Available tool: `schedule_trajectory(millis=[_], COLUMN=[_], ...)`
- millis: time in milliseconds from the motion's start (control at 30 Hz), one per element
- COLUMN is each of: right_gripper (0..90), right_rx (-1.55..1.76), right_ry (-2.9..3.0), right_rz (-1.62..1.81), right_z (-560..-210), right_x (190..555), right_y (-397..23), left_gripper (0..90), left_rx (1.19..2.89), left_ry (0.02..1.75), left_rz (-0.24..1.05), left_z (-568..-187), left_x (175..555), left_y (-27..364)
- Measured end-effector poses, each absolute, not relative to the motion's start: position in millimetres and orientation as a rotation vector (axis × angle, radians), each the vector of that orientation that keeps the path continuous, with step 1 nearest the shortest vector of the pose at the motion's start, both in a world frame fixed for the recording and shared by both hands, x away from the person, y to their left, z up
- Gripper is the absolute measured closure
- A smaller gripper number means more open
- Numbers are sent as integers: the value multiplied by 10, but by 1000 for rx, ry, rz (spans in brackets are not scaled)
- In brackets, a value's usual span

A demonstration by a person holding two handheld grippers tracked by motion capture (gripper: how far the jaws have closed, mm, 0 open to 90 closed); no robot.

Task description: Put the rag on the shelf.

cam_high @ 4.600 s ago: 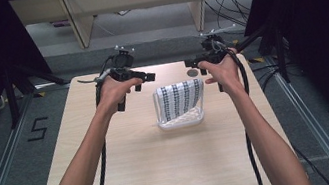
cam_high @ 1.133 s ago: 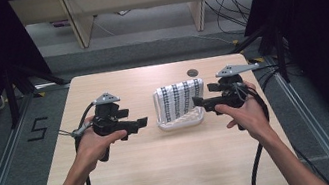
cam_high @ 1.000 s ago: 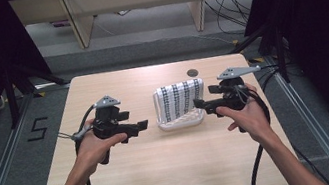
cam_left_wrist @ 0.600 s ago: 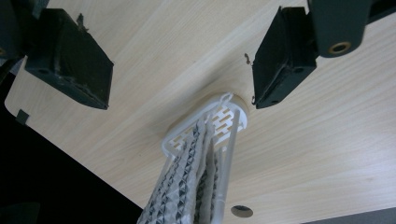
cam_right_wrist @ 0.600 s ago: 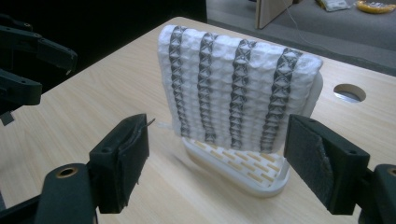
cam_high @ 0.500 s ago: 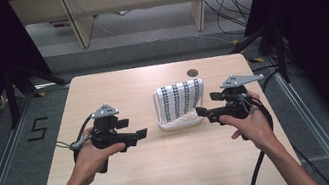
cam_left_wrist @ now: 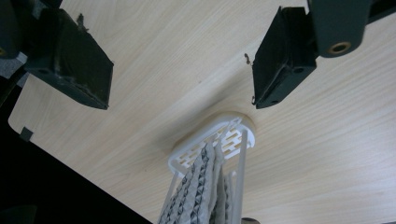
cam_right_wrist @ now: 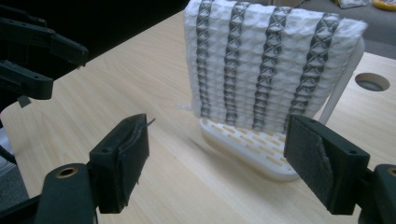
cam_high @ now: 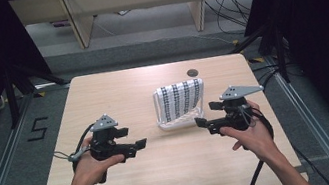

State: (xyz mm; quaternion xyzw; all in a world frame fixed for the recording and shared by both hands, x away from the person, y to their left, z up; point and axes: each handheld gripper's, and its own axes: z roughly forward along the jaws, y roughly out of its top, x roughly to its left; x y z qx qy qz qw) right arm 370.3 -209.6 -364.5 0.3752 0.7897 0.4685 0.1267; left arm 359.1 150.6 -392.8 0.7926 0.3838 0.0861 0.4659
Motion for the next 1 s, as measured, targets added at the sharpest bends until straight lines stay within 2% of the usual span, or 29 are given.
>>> schedule_trajectory(millis=[1000], right_gripper=[234], right_rx=[1096], right_ry=[2307], right_rz=[1316], right_z=[-4033], right_x=[3392], right_y=[-2185], left_gripper=[196], left_rx=[2002], left_ry=[910], left_rz=[251], left_z=[-4359], left_x=[3251], left_y=[1571])
